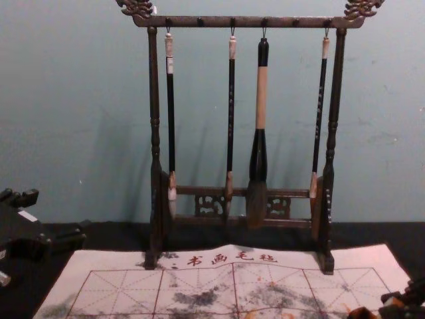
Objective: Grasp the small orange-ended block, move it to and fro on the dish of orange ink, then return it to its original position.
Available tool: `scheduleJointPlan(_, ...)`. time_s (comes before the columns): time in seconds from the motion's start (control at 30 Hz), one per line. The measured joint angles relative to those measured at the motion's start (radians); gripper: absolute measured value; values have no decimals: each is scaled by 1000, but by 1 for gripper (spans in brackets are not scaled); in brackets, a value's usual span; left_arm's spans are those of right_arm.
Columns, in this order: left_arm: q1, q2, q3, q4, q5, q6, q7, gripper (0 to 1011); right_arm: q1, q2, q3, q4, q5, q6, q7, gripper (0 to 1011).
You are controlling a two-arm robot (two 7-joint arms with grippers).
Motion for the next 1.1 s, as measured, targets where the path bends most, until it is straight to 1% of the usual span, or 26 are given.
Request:
scheduleJointPlan(0.33, 0, 0, 0, 0, 0, 0, 0, 1001, 16, -12, -13, 23, -8, 2, 2, 111)
scheduleJointPlan(1.1, 0, 0, 0, 0, 0, 0, 0, 1001, 21, -17, -16, 31, -12, -1, 0, 111)
